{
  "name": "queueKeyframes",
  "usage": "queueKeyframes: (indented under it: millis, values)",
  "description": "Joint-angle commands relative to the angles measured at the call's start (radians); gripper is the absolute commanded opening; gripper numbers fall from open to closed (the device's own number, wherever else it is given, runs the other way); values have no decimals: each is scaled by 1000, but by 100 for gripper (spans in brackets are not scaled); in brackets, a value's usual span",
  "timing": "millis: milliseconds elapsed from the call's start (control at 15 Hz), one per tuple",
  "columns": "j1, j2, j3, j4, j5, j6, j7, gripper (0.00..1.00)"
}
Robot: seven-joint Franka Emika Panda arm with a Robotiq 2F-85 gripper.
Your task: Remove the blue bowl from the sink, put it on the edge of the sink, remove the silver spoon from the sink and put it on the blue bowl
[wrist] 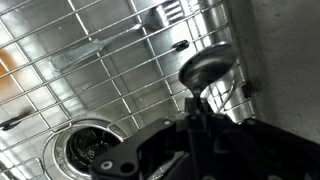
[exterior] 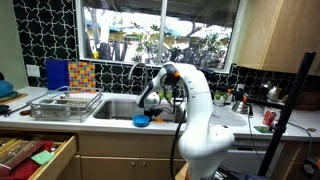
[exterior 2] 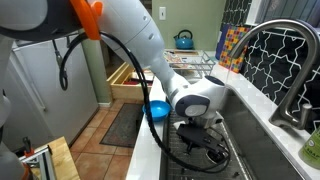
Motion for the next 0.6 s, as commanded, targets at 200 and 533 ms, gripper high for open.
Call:
queueKeyframes:
  millis: [200, 533]
  values:
    - [55, -104, -79, -68, -97, -110, 32, 2]
    - [40, -193, -79, -107, -67, -114, -44, 2]
